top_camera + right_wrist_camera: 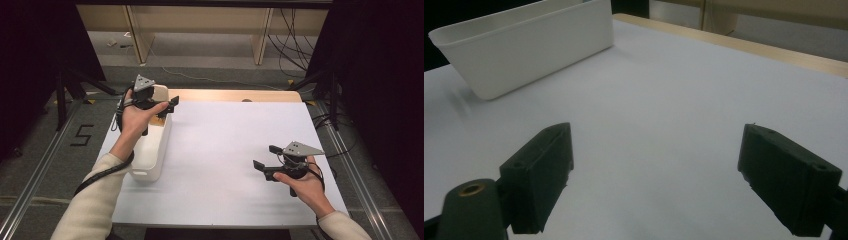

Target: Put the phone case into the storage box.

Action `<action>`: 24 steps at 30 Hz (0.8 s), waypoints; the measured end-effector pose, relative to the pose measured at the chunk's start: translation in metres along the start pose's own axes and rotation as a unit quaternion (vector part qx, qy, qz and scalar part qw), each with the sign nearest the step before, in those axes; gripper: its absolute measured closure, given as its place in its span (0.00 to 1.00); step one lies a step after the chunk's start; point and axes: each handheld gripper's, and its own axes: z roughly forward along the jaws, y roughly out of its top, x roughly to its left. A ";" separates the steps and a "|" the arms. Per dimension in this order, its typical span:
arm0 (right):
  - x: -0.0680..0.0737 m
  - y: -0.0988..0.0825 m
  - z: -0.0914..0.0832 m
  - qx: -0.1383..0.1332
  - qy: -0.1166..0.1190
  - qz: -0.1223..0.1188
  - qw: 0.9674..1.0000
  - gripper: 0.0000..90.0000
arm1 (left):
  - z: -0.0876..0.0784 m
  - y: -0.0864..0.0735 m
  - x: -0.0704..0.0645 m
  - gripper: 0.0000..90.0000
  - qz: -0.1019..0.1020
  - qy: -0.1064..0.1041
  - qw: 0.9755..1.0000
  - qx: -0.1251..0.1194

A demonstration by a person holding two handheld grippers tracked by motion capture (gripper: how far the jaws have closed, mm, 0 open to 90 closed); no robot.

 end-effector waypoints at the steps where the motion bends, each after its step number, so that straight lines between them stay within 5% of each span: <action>1: 0.000 0.000 0.000 0.000 0.000 0.000 1.000 0.17 | -0.001 -0.001 -0.001 0.02 0.001 -0.002 1.000 0.000; 24: 0.000 0.000 0.000 -0.001 -0.001 -0.001 1.000 0.17 | -0.013 -0.018 -0.022 0.02 -0.003 -0.045 0.999 0.006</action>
